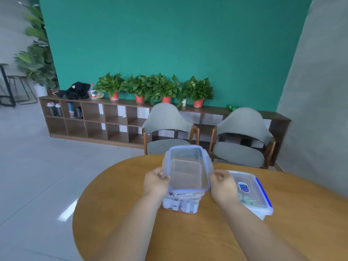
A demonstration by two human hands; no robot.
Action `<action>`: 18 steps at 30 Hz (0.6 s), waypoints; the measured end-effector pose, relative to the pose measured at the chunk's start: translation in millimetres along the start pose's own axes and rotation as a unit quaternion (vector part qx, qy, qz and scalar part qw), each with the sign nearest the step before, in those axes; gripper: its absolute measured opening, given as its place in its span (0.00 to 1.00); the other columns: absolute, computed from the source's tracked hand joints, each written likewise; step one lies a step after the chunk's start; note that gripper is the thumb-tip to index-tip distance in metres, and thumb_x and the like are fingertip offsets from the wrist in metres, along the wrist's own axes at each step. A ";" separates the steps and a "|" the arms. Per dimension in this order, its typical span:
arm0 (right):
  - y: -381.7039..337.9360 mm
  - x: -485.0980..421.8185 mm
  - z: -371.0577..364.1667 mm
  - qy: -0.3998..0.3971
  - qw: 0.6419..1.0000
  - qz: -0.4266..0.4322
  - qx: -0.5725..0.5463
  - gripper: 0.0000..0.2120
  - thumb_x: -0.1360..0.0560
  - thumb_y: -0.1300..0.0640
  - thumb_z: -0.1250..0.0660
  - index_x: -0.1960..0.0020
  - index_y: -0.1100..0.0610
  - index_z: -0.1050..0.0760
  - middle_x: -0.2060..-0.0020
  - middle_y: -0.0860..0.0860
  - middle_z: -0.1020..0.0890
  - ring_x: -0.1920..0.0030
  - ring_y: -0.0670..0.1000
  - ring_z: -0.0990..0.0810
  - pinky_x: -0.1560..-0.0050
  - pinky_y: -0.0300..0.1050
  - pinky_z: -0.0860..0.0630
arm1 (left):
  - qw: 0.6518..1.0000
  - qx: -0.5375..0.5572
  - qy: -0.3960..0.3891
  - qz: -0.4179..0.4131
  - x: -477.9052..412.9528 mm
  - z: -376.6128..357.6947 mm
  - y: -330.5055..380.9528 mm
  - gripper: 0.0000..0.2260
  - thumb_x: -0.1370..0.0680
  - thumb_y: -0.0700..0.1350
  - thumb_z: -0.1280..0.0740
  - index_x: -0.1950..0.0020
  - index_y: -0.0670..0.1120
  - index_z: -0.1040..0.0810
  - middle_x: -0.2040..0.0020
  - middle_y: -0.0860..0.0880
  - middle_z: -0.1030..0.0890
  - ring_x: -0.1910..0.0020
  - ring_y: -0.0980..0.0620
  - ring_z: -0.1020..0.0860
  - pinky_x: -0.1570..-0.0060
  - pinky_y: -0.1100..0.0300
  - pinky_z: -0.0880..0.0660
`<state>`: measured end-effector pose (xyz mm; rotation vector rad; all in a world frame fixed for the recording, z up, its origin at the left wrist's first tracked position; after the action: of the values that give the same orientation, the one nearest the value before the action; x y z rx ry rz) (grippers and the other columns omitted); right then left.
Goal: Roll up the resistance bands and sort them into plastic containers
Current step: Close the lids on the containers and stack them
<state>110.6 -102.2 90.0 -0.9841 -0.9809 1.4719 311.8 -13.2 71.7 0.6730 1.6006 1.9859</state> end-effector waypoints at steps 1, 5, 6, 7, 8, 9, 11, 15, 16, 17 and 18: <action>10.0 -3.5 -3.8 -0.013 0.999 -0.004 0.030 0.15 0.22 0.52 0.33 0.37 0.57 0.23 0.61 0.50 0.15 0.61 0.54 0.17 0.50 0.54 0.18 | 1.000 -0.022 -0.006 -0.006 -3.8 2.2 -6.0 0.01 0.20 0.40 0.29 0.51 0.45 0.18 0.57 0.51 0.19 0.60 0.49 0.22 0.53 0.54 0.21; 30.4 -8.4 -21.9 -0.049 0.993 0.010 0.105 0.20 0.20 0.55 0.34 0.28 0.53 0.27 0.53 0.52 0.15 0.51 0.56 0.16 0.52 0.47 0.24 | 0.998 -0.065 -0.015 -0.018 -17.5 5.6 -20.7 0.07 0.21 0.40 0.33 0.58 0.47 0.26 0.61 0.54 0.22 0.63 0.52 0.27 0.57 0.57 0.27; 33.5 -9.9 -25.5 -0.054 0.992 0.016 0.115 0.21 0.20 0.55 0.34 0.27 0.53 0.28 0.52 0.52 0.16 0.50 0.56 0.17 0.53 0.46 0.25 | 0.997 -0.071 -0.013 -0.020 -18.8 5.6 -22.1 0.09 0.21 0.39 0.34 0.59 0.48 0.27 0.60 0.53 0.20 0.63 0.52 0.26 0.58 0.57 0.26; 35.2 -11.1 -28.6 -0.059 0.990 0.017 0.127 0.22 0.19 0.55 0.35 0.26 0.52 0.29 0.51 0.52 0.17 0.50 0.55 0.17 0.54 0.46 0.26 | 0.997 -0.077 -0.009 -0.020 -19.2 5.5 -22.6 0.11 0.20 0.38 0.34 0.61 0.49 0.27 0.60 0.53 0.17 0.63 0.51 0.23 0.57 0.57 0.24; 37.1 -13.4 -31.3 -0.061 0.988 0.017 0.138 0.22 0.19 0.54 0.35 0.25 0.51 0.29 0.49 0.52 0.17 0.50 0.55 0.18 0.53 0.46 0.26 | 0.996 -0.084 -0.007 -0.023 -18.7 5.6 -22.5 0.11 0.19 0.37 0.35 0.61 0.48 0.25 0.59 0.52 0.15 0.61 0.50 0.20 0.57 0.57 0.22; 38.2 -15.0 -33.5 -0.063 0.987 0.015 0.147 0.23 0.19 0.54 0.35 0.25 0.50 0.30 0.47 0.53 0.17 0.49 0.55 0.18 0.52 0.47 0.24 | 0.996 -0.091 -0.007 -0.024 -18.9 5.2 -22.0 0.12 0.19 0.37 0.35 0.60 0.49 0.23 0.58 0.52 0.14 0.59 0.49 0.18 0.56 0.57 0.21; 41.9 -18.4 -37.7 -0.065 0.985 0.011 0.158 0.23 0.20 0.53 0.36 0.25 0.48 0.29 0.47 0.53 0.17 0.48 0.55 0.18 0.49 0.48 0.22 | 0.995 -0.094 -0.012 -0.026 -19.7 3.5 -22.9 0.15 0.17 0.37 0.35 0.59 0.54 0.22 0.58 0.56 0.17 0.56 0.49 0.18 0.54 0.58 0.22; 48.1 -21.4 -44.7 -0.064 0.985 0.010 0.159 0.23 0.19 0.52 0.37 0.25 0.47 0.29 0.44 0.55 0.18 0.48 0.55 0.18 0.48 0.47 0.22 | 0.996 -0.084 -0.021 -0.034 -26.6 0.5 -29.4 0.11 0.16 0.40 0.35 0.46 0.55 0.17 0.53 0.58 0.15 0.53 0.55 0.17 0.56 0.61 0.21; 49.4 -21.7 -45.9 -0.061 0.985 0.013 0.159 0.23 0.19 0.52 0.37 0.24 0.47 0.30 0.43 0.55 0.18 0.48 0.55 0.18 0.49 0.47 0.23 | 0.996 -0.077 -0.024 -0.037 -27.7 -0.2 -31.4 0.11 0.15 0.41 0.35 0.42 0.55 0.17 0.50 0.58 0.14 0.51 0.56 0.16 0.54 0.61 0.20; 50.3 -21.7 -46.6 -0.059 0.985 0.015 0.158 0.23 0.19 0.53 0.37 0.24 0.47 0.30 0.41 0.55 0.19 0.48 0.54 0.19 0.50 0.46 0.25 | 0.996 -0.075 -0.027 -0.038 -28.5 -0.8 -33.2 0.12 0.15 0.41 0.36 0.38 0.55 0.17 0.47 0.58 0.14 0.48 0.56 0.16 0.51 0.60 0.19; 50.7 -21.4 -47.2 -0.058 0.986 0.018 0.156 0.23 0.19 0.53 0.38 0.24 0.48 0.31 0.39 0.55 0.19 0.49 0.54 0.20 0.51 0.45 0.26 | 0.996 -0.078 -0.029 -0.039 -28.6 -0.9 -33.3 0.13 0.15 0.42 0.36 0.35 0.54 0.18 0.43 0.58 0.14 0.45 0.55 0.16 0.46 0.57 0.18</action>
<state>141.2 -125.2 28.5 -0.6984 -0.7867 1.6688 335.2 -26.4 36.9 0.5927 1.3996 1.9922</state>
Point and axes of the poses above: each hand's wrist, its own x-axis away from the middle knuckle, its own z-axis out of the back of the hand, y = z × x, the point moved 1 cm from there along -x, towards the middle knuckle
